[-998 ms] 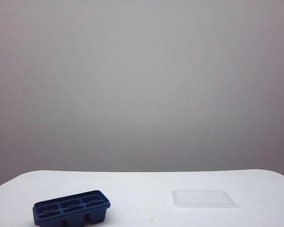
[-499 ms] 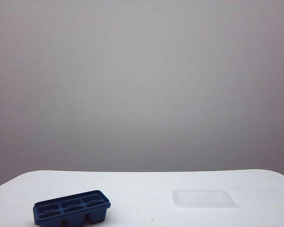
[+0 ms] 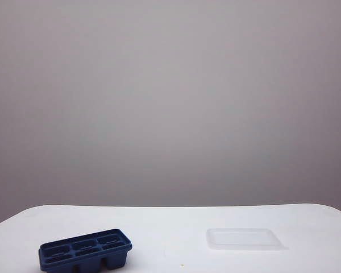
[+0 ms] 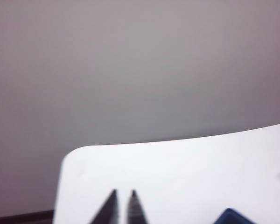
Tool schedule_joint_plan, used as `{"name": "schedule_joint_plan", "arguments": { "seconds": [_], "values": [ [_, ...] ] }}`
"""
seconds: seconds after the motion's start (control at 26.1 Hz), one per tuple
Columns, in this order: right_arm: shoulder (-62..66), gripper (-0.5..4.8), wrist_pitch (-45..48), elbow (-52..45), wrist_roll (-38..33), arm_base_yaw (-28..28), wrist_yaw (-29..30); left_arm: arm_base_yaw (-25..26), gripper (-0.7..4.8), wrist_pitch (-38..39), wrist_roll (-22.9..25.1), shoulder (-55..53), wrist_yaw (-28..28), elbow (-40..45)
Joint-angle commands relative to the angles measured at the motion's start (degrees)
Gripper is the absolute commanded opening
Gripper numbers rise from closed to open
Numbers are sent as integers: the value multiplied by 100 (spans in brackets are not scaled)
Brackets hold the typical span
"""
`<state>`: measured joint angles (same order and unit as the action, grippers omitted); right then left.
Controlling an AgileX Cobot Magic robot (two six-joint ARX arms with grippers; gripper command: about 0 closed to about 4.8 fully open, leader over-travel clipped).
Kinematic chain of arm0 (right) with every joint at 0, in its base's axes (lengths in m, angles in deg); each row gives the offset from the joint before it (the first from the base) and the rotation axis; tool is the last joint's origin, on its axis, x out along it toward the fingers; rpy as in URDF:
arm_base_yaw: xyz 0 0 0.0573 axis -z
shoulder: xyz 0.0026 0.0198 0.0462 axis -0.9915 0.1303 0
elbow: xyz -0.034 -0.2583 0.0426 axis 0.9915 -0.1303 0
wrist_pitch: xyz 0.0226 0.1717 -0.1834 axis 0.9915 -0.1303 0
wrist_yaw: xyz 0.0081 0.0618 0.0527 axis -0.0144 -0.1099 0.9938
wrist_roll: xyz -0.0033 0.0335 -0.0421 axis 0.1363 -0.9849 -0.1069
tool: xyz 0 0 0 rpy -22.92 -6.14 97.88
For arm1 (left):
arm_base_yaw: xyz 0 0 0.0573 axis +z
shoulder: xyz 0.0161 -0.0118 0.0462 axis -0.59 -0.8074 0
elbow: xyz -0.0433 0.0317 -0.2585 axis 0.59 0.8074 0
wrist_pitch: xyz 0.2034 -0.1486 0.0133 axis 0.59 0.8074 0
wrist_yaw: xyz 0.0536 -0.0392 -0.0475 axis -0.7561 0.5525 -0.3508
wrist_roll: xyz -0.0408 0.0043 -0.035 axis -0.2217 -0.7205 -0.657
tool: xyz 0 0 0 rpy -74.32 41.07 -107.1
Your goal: Pick up the ice cube tray, remove its lid, and then place both the tray and the lid back on the table.
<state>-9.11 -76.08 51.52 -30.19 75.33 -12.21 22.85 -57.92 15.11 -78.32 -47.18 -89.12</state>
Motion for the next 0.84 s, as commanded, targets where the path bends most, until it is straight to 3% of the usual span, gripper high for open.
{"name": "schedule_joint_plan", "arguments": {
  "seconds": [0.04, 0.19, 0.84],
  "values": [
    [2, -7, -87, -35, 17, -24, 31, 348, -5, 74, 57, 2, 310, -24],
    [4, -7, -140, -35, 17, -24, -236, 485, -5, 667, 140, 2, 345, -24],
    [-7, -6, -105, -35, -2, -28, -225, 476, -4, 688, 98, 2, 345, -26]
  ]
}}
